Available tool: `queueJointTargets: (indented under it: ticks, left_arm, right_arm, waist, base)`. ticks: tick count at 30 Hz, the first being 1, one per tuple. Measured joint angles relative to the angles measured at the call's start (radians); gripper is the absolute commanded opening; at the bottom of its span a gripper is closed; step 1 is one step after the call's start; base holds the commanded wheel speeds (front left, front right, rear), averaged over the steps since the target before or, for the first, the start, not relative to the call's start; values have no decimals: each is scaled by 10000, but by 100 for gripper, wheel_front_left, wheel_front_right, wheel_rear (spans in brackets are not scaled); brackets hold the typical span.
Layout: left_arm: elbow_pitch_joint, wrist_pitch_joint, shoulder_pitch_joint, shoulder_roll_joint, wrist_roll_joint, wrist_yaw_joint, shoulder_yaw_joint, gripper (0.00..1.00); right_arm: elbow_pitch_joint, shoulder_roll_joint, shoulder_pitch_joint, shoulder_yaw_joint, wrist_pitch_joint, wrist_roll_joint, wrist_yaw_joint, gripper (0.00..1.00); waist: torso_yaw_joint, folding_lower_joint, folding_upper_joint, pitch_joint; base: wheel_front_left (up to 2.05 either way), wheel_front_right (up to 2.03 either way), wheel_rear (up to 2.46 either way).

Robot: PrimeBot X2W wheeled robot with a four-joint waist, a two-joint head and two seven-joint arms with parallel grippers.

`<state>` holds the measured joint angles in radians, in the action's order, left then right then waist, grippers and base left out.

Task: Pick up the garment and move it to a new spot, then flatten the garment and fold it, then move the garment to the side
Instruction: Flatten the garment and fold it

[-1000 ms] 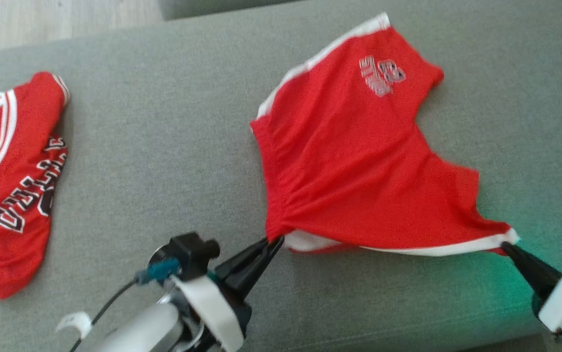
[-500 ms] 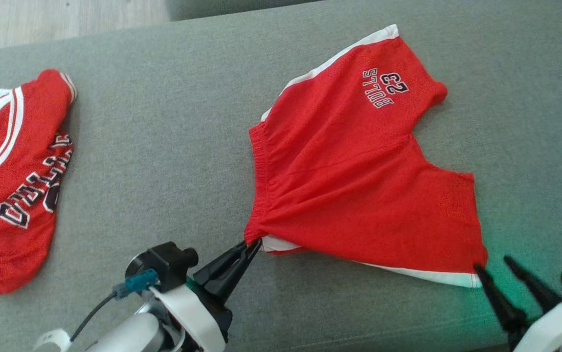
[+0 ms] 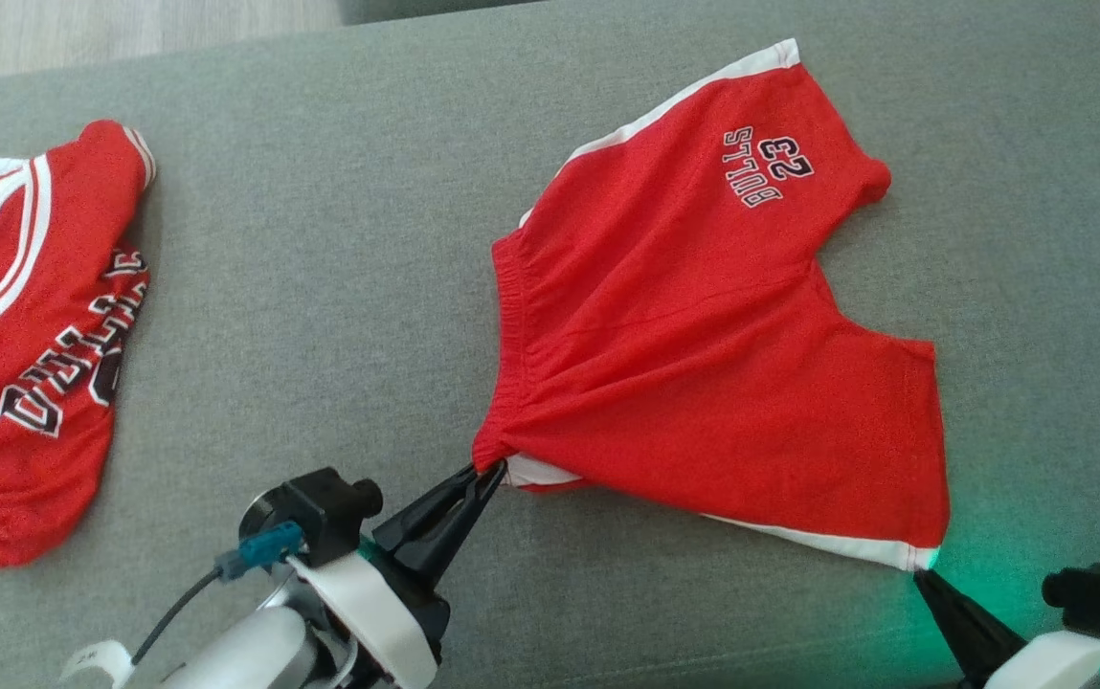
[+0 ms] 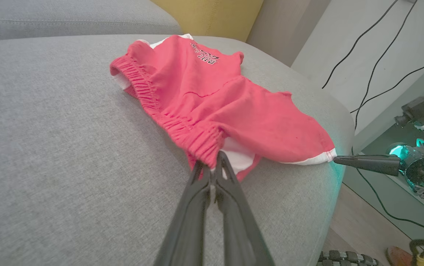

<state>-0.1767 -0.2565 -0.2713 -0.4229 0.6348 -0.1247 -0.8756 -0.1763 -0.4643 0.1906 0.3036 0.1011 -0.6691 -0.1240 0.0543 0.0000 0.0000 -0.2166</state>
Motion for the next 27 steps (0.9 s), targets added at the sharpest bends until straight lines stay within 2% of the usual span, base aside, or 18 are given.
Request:
queueJointTargets:
  ticks: [4,11,17,22,27]
  left_arm:
    - [-2,0,4,-4,-13,0,2,0]
    - [0,0,105,-42,-75,0,0,0]
    - [163,-2,313,-69,-142,0,-105,0]
    - [792,0,491,-301,-40,0,-533,0]
    - [1406,17,649,-485,811,0,-525,0]
  right_arm:
    - [46,-136,-6,-52,-146,-125,0,0]
    - [575,-986,72,-646,-219,-642,0,0]
    - [1081,-1241,530,-1197,-337,-892,0,0]
    - [2017,-1674,1162,-2144,-410,-1022,0,0]
    - [3175,-1906,1478,-3358,-77,-1053,0,0]
  waist:
    - [43,0,0,173]
    - [98,0,0,605]
    - [27,0,0,860]
    - [16,0,0,1107]
    - [-77,0,0,1341]
  base:
    - [0,0,0]
    - [0,0,0]
    - [0,0,0]
    - [0,0,0]
    - [0,0,0]
